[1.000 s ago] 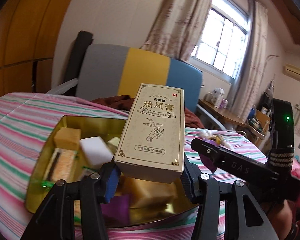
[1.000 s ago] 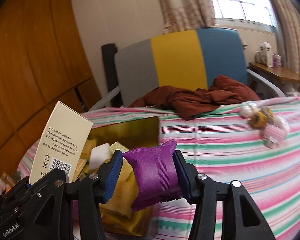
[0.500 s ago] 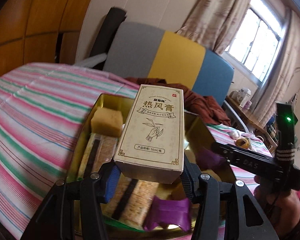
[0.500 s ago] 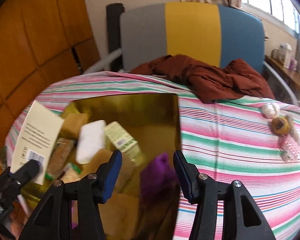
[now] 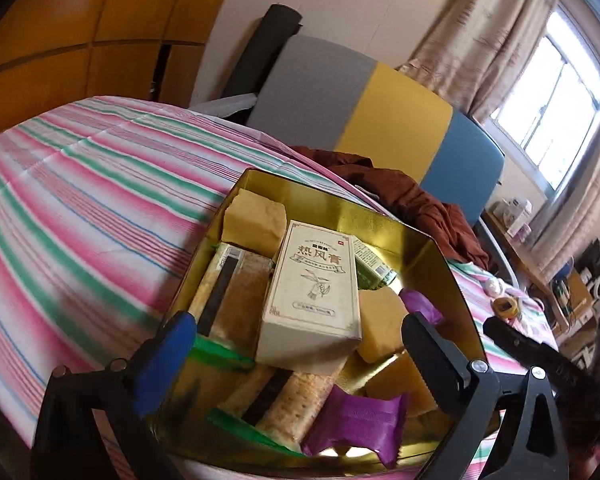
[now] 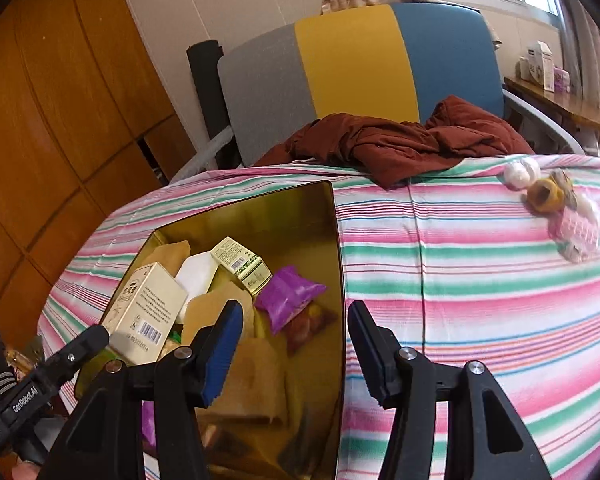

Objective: Organize objects
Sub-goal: 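Lower the cream box and purple sachet into the gold tray while both grippers open, then move both grippers back toward the remaining items on the bed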

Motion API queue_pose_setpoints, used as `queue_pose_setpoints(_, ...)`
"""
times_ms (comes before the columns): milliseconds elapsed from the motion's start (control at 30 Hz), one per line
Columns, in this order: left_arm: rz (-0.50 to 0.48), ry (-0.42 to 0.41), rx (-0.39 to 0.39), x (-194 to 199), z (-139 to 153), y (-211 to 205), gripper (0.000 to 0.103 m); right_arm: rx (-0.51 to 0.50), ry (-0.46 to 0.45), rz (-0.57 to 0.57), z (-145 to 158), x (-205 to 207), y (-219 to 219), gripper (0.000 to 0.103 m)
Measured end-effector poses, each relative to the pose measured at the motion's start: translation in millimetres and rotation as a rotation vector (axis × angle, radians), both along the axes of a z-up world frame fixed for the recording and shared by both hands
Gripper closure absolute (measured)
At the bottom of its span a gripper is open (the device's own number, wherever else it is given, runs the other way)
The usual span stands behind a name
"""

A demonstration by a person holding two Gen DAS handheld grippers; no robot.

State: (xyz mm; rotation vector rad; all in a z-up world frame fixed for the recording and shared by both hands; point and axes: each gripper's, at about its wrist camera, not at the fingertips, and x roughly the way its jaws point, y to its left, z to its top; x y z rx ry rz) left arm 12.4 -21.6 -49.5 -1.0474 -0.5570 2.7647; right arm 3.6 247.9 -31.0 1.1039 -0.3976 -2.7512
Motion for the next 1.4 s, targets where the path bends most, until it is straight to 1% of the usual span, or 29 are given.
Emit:
queue_pose_setpoints(133,-0.003,0.005,-0.006,8,5,7,0.0,-0.023,0.006,-0.026,0,8,7,0.048)
queue_pose_setpoints(233,-0.036,0.015,-0.007,11,11,15,0.0,-0.044,0.009,-0.049,2,13,17,0.048)
queue_pose_setpoints(267,-0.057,0.01,0.012,10,13,19,0.0,-0.063,0.011,-0.055,2,16,22,0.048)
queue_pose_setpoints(333,-0.104,0.008,0.085,8,18,24,0.0,-0.117,0.011,-0.074,0,19,37,0.047)
queue_pose_setpoints(367,-0.129,0.005,0.136,6,22,31,0.0,-0.146,0.008,-0.103,-4,21,50,0.044)
queue_pose_setpoints(400,-0.148,-0.002,0.162,4,24,38,0.0,-0.157,0.003,-0.131,-8,23,61,0.04)
queue_pose_setpoints(467,-0.199,-0.035,0.183,-3,30,62,0.0,-0.178,-0.042,-0.228,-22,26,90,0.04)
queue_pose_setpoints(500,-0.233,-0.046,0.173,-5,34,79,0.0,-0.215,-0.061,-0.27,-29,30,106,0.04)
queue_pose_setpoints(567,-0.291,-0.037,0.143,-4,40,106,0.0,-0.26,-0.069,-0.33,-38,41,132,0.04)
queue_pose_setpoints(667,-0.388,-0.023,0.081,3,48,153,0.0,-0.255,-0.088,-0.395,-46,53,165,0.039)
queue_pose_setpoints(767,-0.464,-0.022,0.045,9,50,187,0.0,-0.251,-0.097,-0.438,-51,64,192,0.039)
queue_pose_setpoints(833,-0.515,-0.04,0.029,11,46,212,0.0,-0.255,-0.105,-0.457,-53,69,206,0.039)
queue_pose_setpoints(1000,-0.58,-0.121,0.01,9,33,259,0.0,-0.243,-0.114,-0.501,-58,81,236,0.039)
queue_pose_setpoints(1100,-0.616,-0.144,-0.019,9,25,282,0.0,-0.237,-0.118,-0.52,-58,84,251,0.039)
queue_pose_setpoints(1233,-0.63,-0.171,-0.037,6,13,296,0.0,-0.217,-0.126,-0.539,-59,84,268,0.039)
queue_pose_setpoints(1300,-0.632,-0.196,-0.041,1,5,301,0.0,-0.205,-0.127,-0.548,-60,79,274,0.039)
queue_pose_setpoints(1400,-0.616,-0.222,-0.056,-7,-3,305,0.0,-0.193,-0.136,-0.552,-63,70,281,0.039)
